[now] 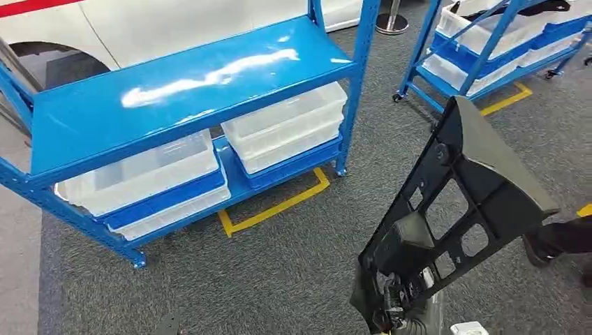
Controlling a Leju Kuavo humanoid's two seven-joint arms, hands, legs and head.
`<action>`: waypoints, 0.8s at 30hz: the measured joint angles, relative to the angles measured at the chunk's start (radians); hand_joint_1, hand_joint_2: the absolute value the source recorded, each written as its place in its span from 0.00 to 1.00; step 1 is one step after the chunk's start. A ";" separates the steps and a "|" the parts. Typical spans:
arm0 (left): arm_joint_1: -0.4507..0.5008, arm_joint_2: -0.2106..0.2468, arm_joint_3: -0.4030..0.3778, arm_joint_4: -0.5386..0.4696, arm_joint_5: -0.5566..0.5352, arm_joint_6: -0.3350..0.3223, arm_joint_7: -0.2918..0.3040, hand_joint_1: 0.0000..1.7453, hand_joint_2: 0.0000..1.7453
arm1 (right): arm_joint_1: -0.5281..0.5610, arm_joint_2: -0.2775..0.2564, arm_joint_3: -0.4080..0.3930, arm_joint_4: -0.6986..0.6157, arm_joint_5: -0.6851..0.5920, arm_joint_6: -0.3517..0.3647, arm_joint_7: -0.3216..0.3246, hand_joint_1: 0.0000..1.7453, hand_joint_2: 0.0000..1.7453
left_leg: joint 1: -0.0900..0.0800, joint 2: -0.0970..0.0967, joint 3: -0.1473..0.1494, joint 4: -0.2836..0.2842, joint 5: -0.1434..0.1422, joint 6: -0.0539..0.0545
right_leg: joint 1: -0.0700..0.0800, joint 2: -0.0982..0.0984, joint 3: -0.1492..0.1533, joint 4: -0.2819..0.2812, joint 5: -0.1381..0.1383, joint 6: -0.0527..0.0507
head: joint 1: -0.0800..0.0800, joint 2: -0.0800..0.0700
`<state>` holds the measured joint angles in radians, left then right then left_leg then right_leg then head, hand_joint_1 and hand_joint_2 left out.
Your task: Take the parts from the cabinet and place them on the table.
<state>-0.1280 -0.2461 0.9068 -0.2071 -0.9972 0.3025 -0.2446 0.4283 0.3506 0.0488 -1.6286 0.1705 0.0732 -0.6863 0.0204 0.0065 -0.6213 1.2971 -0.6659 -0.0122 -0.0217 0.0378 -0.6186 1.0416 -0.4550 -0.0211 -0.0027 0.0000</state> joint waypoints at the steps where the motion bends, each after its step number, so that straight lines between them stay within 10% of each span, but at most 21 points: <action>1: -0.012 0.000 0.000 0.000 0.003 0.000 0.010 0.00 1.00 | -0.005 0.000 0.000 0.003 0.007 0.005 0.003 1.00 1.00 | 0.000 -0.002 0.026 -0.051 0.038 0.004 | 0.000 0.011 -0.002 0.002 0.002 0.002 | 0.000 0.000; 3: -0.040 0.000 0.001 -0.003 0.011 -0.003 0.032 0.00 1.00 | -0.015 0.000 0.001 0.010 0.019 0.015 0.014 1.00 1.00 | 0.000 -0.041 0.114 -0.229 0.133 0.015 | 0.000 0.037 -0.003 0.006 0.006 0.008 | 0.000 0.000; 4: -0.052 0.000 0.002 -0.006 0.014 -0.003 0.043 0.00 1.00 | -0.022 -0.001 0.003 0.014 0.023 0.018 0.020 1.00 1.00 | -0.001 -0.098 0.133 -0.273 0.130 0.022 | 0.000 0.045 -0.008 0.008 0.010 0.014 | 0.001 0.000; 8: -0.088 0.000 0.004 -0.010 0.026 -0.005 0.061 0.00 1.00 | -0.040 -0.009 0.008 0.024 0.028 0.018 0.035 1.00 1.00 | -0.005 -0.074 0.128 -0.292 0.136 0.025 | -0.007 0.091 -0.029 -0.002 0.038 0.049 | 0.000 0.000; 9: -0.091 -0.005 0.005 -0.011 0.026 -0.008 0.061 0.00 1.00 | -0.041 -0.012 0.008 0.024 0.028 0.017 0.036 1.00 1.00 | 0.009 -0.057 0.132 -0.308 0.150 0.033 | -0.005 0.078 -0.034 0.003 0.036 0.052 | 0.000 0.000; 11: -0.093 -0.002 0.007 -0.017 0.026 -0.010 0.061 0.00 1.00 | -0.048 -0.015 0.009 0.024 0.026 0.015 0.042 1.00 1.00 | 0.001 -0.026 0.127 -0.311 0.159 0.043 | 0.001 -0.013 -0.069 0.077 -0.027 0.052 | 0.005 0.000; 13: -0.089 -0.001 0.009 -0.019 0.025 -0.011 0.061 0.00 1.00 | -0.051 -0.018 0.010 0.024 0.023 0.017 0.050 1.00 1.00 | -0.006 0.006 0.120 -0.309 0.160 0.043 | -0.001 -0.030 -0.130 0.230 -0.105 0.057 | 0.005 0.000; 15: -0.086 0.003 0.011 -0.023 0.028 -0.019 0.058 0.00 1.00 | -0.051 -0.019 0.010 0.024 0.018 0.017 0.055 1.00 1.00 | -0.010 0.038 0.117 -0.307 0.160 0.043 | -0.001 -0.033 -0.146 0.293 -0.116 0.060 | 0.006 0.000; 18: -0.085 0.011 0.011 -0.026 0.031 -0.038 0.043 0.00 1.00 | -0.051 -0.020 0.010 0.023 0.010 0.018 0.058 1.00 1.00 | -0.016 0.076 0.121 -0.306 0.156 0.042 | 0.006 -0.061 -0.006 0.073 -0.016 0.042 | 0.005 0.000; 19: -0.083 0.014 0.012 -0.026 0.032 -0.042 0.038 0.00 1.00 | -0.052 -0.020 0.010 0.023 0.008 0.018 0.058 1.00 1.00 | -0.017 0.085 0.124 -0.306 0.154 0.040 | 0.018 -0.114 0.033 -0.003 -0.020 0.028 | 0.005 0.000; 24: -0.081 0.016 0.012 -0.027 0.034 -0.045 0.034 0.00 1.00 | -0.052 -0.020 0.009 0.023 0.008 0.020 0.058 1.00 1.00 | -0.025 0.095 0.122 -0.302 0.151 0.035 | 0.025 -0.127 0.037 -0.008 -0.020 0.020 | 0.005 0.000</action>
<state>-0.2091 -0.2301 0.9190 -0.2342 -0.9628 0.2579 -0.2110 0.3760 0.3307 0.0580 -1.6056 0.1781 0.0935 -0.6283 -0.0050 0.1010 -0.4997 0.9947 -0.5144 0.0227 0.0036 -0.0895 -0.5818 1.0333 -0.4748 -0.0014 0.0023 0.0000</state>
